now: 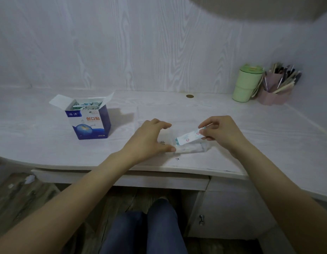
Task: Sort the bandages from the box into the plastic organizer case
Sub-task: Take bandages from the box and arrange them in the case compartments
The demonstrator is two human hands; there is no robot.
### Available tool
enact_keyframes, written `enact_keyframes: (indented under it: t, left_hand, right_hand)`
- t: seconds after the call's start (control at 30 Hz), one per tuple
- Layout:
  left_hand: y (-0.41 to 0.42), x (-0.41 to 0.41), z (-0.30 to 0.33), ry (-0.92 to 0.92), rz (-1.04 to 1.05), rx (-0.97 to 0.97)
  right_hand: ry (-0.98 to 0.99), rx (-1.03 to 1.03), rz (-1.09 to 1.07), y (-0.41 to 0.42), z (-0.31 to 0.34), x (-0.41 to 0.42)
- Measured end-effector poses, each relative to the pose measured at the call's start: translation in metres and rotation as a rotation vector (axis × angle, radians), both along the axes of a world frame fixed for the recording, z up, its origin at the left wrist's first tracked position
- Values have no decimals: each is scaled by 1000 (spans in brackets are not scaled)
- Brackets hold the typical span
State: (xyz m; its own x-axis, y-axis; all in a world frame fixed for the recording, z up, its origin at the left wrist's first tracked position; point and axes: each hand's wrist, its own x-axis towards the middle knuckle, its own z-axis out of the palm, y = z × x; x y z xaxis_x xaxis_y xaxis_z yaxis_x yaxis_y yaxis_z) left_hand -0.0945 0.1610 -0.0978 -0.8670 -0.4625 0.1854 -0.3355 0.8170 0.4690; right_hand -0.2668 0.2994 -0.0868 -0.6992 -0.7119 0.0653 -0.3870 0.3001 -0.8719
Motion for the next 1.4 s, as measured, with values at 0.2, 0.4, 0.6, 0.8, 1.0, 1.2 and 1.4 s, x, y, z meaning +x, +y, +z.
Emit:
enact_keyframes:
  t: [0.2,0.4,0.6,0.8,1.0,1.2,1.4]
  left_hand:
    - [0,-5,-3,-130,-15,-41]
    - [9,-14,-1,-147,-70,-284]
    - [14,-27,-4,-276,-100,-441]
    - [17,-35,-4,-287,-85,-438]
    - [15,-34,-4,-279,-82,-452]
    - [17,-30,-4,-266,-88,-453]
    - [16,-22,-4,-201,-102,-503]
  right_hand:
    - [267,142,70,-8,-1,1]
    - [476,331,194,-15,-2,5]
    - [595,371,233,-16,0,8]
    - [611,420,264,-19,0,3]
    - [657,460,369,-18,2,-1]
    - [581,501,434,-14,3,4]
    - [660,506,461,-5,-1,9]
